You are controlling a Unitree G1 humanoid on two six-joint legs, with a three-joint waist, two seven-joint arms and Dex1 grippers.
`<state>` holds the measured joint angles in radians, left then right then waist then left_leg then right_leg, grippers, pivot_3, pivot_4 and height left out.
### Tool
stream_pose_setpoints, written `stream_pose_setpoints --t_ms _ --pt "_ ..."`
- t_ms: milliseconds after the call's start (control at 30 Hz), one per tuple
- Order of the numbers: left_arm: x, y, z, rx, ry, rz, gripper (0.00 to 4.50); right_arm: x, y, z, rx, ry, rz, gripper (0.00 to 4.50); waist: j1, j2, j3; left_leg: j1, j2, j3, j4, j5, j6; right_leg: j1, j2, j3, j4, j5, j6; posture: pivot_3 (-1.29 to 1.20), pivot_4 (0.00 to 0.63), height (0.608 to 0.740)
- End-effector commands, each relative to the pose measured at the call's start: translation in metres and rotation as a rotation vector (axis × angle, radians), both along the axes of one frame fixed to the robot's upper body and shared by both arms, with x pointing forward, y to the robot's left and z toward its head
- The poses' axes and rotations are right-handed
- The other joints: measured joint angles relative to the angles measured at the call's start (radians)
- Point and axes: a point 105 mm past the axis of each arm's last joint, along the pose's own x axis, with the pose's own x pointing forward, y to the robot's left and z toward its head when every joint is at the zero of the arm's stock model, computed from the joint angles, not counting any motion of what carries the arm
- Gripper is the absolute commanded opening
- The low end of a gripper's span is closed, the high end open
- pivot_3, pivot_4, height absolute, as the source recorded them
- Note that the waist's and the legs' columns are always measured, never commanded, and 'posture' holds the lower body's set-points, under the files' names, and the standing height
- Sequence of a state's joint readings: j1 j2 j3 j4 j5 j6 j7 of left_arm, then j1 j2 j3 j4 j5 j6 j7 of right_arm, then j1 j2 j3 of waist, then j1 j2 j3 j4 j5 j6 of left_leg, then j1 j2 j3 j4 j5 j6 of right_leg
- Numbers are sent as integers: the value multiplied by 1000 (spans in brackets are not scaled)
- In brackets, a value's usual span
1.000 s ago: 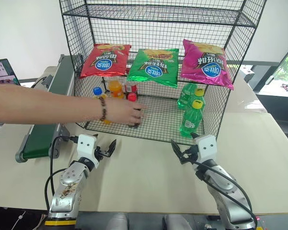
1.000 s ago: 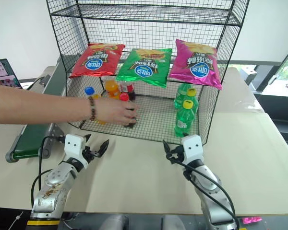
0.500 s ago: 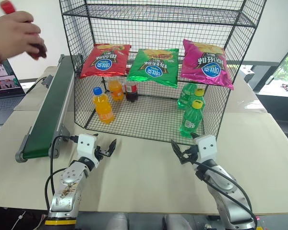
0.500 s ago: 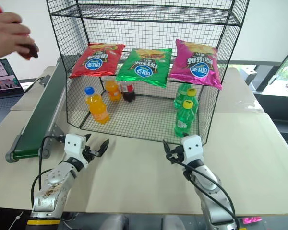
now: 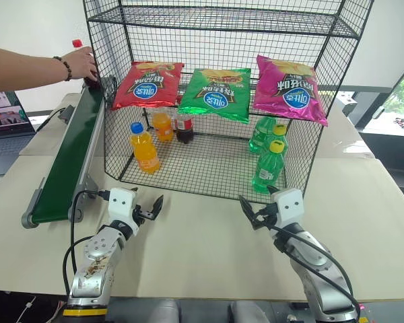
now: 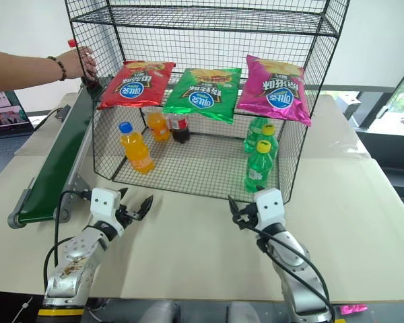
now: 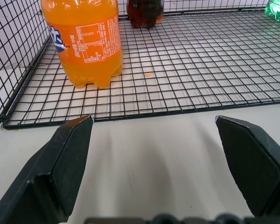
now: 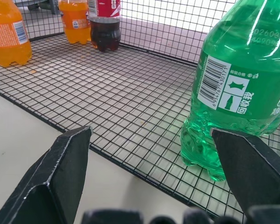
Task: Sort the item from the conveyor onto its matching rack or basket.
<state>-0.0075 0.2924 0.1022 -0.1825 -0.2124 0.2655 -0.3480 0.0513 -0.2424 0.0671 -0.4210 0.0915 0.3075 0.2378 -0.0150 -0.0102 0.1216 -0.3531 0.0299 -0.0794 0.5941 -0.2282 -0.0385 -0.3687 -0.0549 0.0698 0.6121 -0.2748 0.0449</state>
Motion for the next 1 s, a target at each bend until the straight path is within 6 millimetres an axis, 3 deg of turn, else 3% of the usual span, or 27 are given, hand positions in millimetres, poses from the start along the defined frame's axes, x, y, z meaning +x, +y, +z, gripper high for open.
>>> stream_pose_setpoints --t_ms 33,267,400,700,1000 --pt "-4 5 30 -49 -90 -6 4463 3 4 19 7 -64 41 4500 -1 0 0 0 0 0 0 0 0 0 0 0 0 0 0 0 150 738" --pt "-32 25 77 -65 -211 85 4463 -1 27 53 18 -69 411 4500 -5 0 0 0 0 0 0 0 0 1 0 0 0 1 -1 0 150 738" --pt "-53 79 101 -75 -278 338 4463 -15 54 79 32 -51 739 4500 -7 0 1 0 0 0 1 0 0 1 0 0 0 1 -2 0 150 738" --pt "-63 162 119 -80 -348 619 4463 -16 110 130 75 -121 1102 4500 2 0 1 1 1 -1 3 0 1 1 1 -1 1 2 -3 0 150 738" --pt "-53 177 110 -98 -289 559 4463 -19 131 151 57 -181 1247 4500 -1 -1 0 0 1 -1 2 -1 0 0 0 -2 1 2 -4 0 150 738"
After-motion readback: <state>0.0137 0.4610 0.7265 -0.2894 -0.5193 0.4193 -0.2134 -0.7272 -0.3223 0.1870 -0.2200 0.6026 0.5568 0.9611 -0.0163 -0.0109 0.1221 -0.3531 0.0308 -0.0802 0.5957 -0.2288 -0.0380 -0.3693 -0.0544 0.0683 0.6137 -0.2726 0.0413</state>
